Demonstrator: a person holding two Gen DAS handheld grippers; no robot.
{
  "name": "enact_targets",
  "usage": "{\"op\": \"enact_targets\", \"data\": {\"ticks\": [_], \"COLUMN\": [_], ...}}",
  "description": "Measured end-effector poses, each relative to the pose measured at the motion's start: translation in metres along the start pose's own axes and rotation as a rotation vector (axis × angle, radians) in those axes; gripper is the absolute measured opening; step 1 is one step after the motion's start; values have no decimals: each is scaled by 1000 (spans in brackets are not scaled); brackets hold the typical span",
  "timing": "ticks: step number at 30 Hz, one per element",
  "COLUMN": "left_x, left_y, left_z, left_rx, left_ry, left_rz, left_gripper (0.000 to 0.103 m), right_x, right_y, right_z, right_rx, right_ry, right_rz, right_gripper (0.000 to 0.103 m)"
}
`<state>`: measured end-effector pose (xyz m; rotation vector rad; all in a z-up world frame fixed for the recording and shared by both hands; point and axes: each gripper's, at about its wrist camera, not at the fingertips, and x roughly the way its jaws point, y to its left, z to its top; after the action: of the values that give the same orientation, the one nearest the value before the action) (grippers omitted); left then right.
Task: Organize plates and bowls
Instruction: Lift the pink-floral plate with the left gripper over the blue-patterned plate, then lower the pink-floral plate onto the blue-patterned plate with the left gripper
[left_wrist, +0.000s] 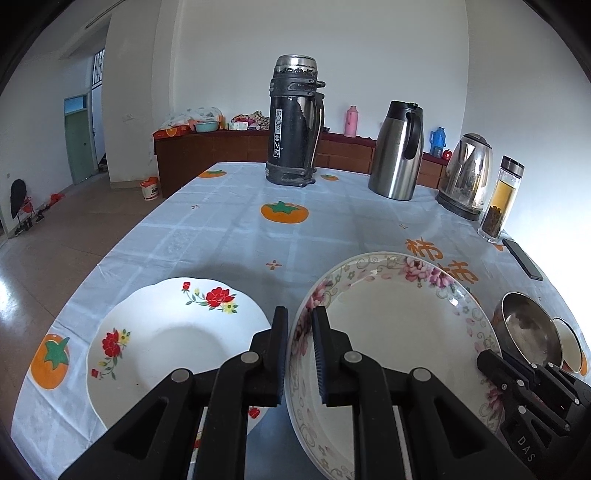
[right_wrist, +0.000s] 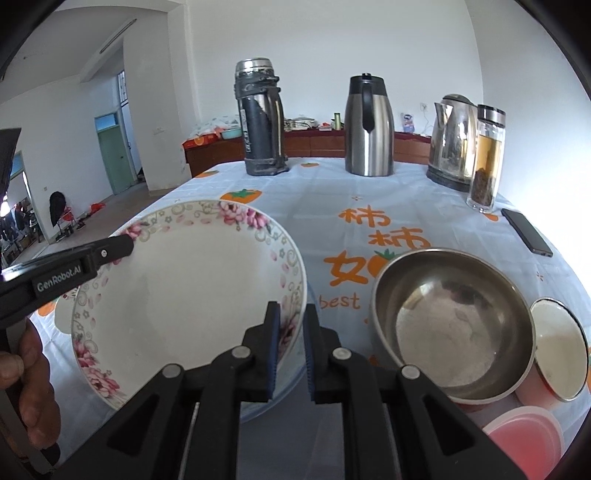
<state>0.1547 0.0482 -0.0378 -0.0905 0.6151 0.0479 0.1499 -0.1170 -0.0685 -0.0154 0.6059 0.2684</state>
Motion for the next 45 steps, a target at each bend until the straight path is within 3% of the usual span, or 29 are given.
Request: {"op": "enact_targets", "data": {"ticks": [45], "left_x": [25], "left_y": [0], "left_z": [-9], "left_rx": [-11], "left_ry": [34], "left_rz": [-20], "left_gripper": [16], "right_x": [12], "right_y": [-4], "right_z": [1], "right_rx": [14], "right_ry": [65], "right_rz": [-36], "right_gripper": [12]}}
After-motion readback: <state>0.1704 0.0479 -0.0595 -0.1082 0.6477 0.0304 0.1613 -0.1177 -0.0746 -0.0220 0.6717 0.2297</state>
